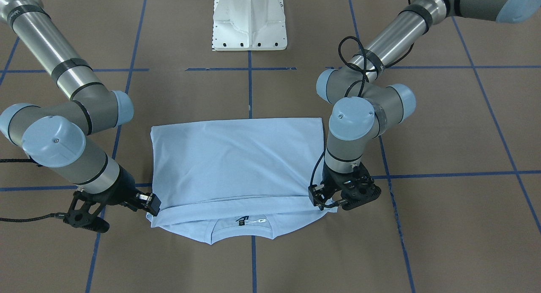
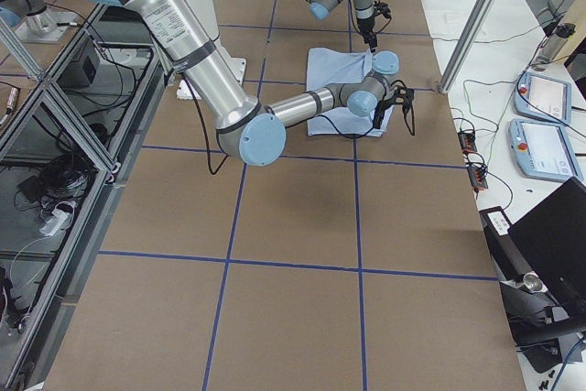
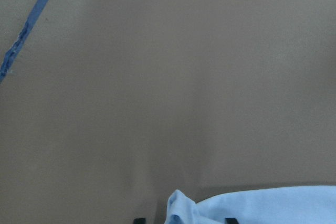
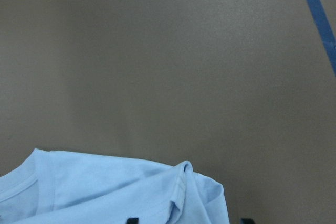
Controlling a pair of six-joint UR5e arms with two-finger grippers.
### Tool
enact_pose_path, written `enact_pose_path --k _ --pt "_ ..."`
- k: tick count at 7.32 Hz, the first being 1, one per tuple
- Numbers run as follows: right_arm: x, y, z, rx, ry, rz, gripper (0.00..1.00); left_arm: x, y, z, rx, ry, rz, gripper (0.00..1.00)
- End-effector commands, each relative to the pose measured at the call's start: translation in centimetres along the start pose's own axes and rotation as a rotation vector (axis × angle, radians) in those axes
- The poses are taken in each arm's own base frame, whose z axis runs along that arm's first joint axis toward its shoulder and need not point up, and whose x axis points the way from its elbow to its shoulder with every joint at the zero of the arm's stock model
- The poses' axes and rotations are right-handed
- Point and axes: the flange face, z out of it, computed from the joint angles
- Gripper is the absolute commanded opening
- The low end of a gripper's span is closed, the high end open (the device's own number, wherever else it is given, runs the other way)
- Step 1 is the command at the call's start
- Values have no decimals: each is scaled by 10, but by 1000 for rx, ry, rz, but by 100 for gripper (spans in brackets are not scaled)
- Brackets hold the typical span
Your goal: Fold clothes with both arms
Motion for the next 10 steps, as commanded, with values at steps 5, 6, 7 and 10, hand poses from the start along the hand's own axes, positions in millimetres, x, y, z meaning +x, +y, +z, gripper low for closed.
enact_pose_path --k 5,6,7,10 --pt "62 180 7 -28 -5 -128 100 -6 16 -69 8 41 0 100" --pt "75 185 5 -34 5 -126 100 -5 17 -72 9 47 -12 100" --pt "85 188 3 -38 11 -126 100 -4 18 -72 6 49 -17 100" --pt "78 209 17 -73 36 -141 84 -18 21 -71 7 45 -18 100"
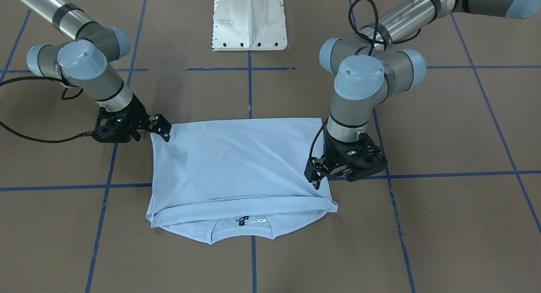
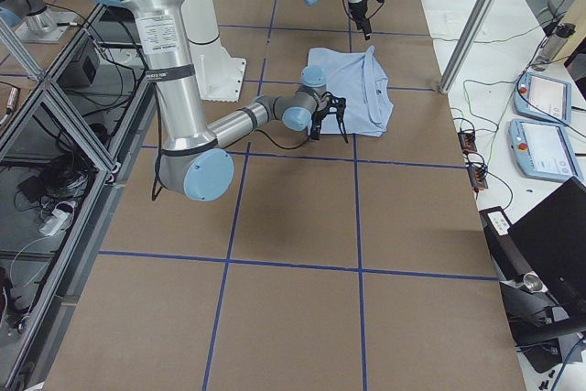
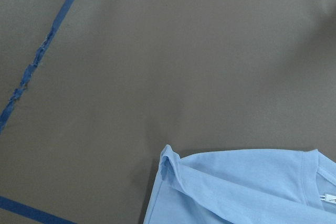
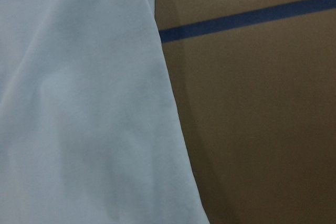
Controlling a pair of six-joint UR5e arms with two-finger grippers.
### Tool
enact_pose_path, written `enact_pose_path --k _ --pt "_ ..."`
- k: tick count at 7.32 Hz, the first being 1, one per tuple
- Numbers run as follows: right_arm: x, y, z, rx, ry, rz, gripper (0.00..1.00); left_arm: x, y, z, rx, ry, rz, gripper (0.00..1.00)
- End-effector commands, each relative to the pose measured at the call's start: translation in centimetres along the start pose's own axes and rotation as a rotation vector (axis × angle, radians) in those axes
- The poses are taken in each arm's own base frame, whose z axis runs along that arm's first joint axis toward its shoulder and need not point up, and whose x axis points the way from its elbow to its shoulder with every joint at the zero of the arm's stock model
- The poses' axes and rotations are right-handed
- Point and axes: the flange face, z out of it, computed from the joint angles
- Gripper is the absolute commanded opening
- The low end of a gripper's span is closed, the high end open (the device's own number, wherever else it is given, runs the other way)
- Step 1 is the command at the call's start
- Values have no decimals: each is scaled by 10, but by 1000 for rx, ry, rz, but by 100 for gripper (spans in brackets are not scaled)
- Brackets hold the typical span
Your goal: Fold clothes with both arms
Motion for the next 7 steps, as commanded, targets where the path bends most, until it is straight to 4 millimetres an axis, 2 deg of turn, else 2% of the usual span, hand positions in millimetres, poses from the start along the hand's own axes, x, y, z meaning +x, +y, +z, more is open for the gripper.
enact_pose_path --k 1,2,3,5,6,7 --pt "-7 8 4 -25 16 -2 54 -4 1 1 -1 -2 0 100" --pt "-9 8 3 -29 12 -3 16 -4 1 1 -1 -2 0 100" --pt "-10 9 0 -36 6 -5 0 -3 2 -2 0 3 1 100" --pt "-9 13 -17 -34 -18 -12 0 -2 4 -2 -3 7 3 100" --pt "2 20 -24 -36 -17 -12 0 0 5 -3 -4 10 4 100" --pt "3 32 -24 -50 -17 -23 0 -1 5 -2 -2 9 4 100"
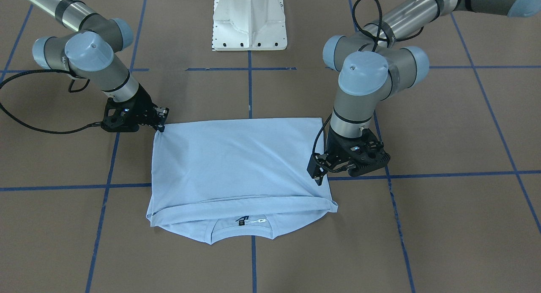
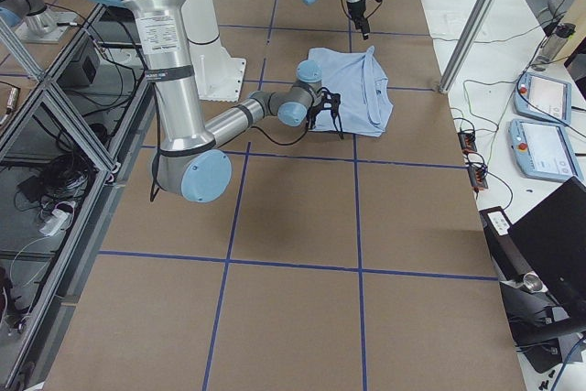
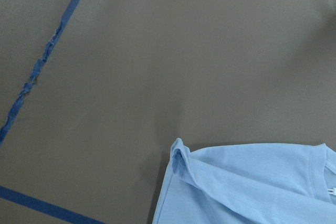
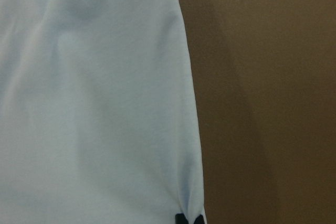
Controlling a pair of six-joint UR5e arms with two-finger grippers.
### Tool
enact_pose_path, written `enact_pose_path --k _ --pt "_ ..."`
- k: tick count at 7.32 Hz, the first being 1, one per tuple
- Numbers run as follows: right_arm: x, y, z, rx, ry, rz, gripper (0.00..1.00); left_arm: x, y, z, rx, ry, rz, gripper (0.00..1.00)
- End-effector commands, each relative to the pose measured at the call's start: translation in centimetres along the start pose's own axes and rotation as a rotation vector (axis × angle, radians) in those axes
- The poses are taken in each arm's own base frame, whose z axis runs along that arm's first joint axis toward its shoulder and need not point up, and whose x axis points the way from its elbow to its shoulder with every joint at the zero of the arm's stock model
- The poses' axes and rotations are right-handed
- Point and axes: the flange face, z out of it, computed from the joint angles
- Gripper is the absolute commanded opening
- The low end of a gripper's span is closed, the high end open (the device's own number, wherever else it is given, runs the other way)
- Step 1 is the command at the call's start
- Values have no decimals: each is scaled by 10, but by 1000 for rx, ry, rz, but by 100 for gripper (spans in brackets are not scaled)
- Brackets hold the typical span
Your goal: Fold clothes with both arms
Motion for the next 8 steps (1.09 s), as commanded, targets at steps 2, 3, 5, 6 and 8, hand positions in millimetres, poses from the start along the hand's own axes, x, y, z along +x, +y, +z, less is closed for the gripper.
enact_pose_path --k 2,3,5,6,8 --pt "15 83 0 -105 5 -72 0 2 1 -4 3 8 -1 100" --pt "22 126 -7 -162 6 -103 0 1 1 -5 5 9 0 100" --pt "36 200 -22 -274 27 -100 0 3 7 -4 0 10 4 100" --pt "47 222 -29 -315 43 -124 0 4 13 -1 -6 8 8 100" --pt "47 239 -36 -353 44 -92 99 6 26 -1 -21 17 -11 100"
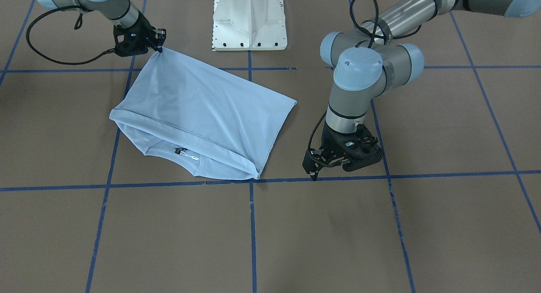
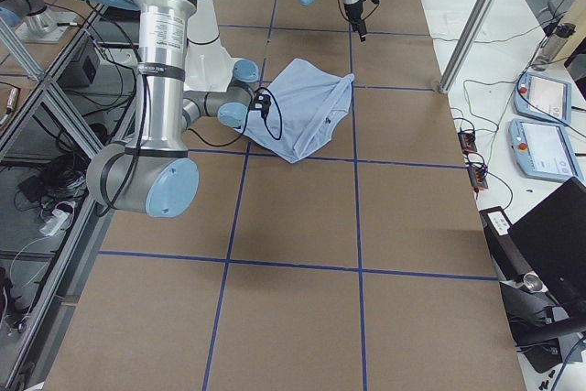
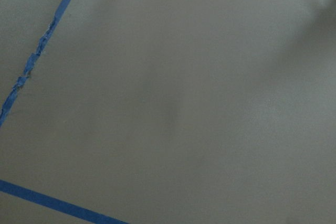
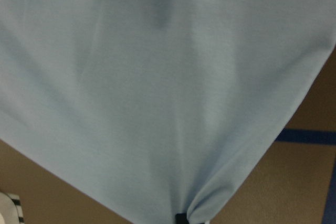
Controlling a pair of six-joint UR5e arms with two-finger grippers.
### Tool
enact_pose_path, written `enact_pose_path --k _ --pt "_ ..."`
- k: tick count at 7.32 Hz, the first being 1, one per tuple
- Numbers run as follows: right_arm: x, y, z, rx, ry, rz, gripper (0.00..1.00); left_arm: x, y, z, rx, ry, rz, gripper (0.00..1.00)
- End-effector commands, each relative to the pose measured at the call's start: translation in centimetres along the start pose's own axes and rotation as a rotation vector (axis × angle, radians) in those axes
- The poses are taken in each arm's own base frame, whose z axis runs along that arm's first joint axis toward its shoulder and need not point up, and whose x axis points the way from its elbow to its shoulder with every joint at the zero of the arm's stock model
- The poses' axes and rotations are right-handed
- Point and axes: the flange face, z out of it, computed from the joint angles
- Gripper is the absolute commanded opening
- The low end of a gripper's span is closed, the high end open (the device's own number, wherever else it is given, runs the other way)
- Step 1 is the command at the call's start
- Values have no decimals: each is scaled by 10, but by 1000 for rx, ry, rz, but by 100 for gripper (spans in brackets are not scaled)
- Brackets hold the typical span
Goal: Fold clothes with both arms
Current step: 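Drag the folded shirt toward the robot with the right gripper, then lower the left gripper toward the shirt edge while the right gripper releases and lifts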
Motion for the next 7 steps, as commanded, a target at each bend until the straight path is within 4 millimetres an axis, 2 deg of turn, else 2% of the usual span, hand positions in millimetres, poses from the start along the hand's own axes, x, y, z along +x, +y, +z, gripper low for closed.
enact_pose_path --k 1,2,3,4,5,6,7 --pt "-10 14 -7 -11 -26 25 100 11 27 -9 -30 31 14 100" --pt "-13 -5 -23 37 -54 46 100 1 55 -7 -65 35 -24 100" --pt "-23 -35 -49 112 -102 72 100 -9 89 -13 -129 50 -77 100" --pt "-25 -62 -72 180 -137 99 100 -27 128 -8 -177 29 -149 99" --pt "-26 -81 -93 234 -162 121 100 -28 164 -9 -217 22 -209 97" --pt "-22 -92 -104 265 -170 136 100 -25 203 -4 -260 0 -263 92" --pt "-23 -97 -106 273 -173 138 100 -21 230 -5 -290 -11 -315 86"
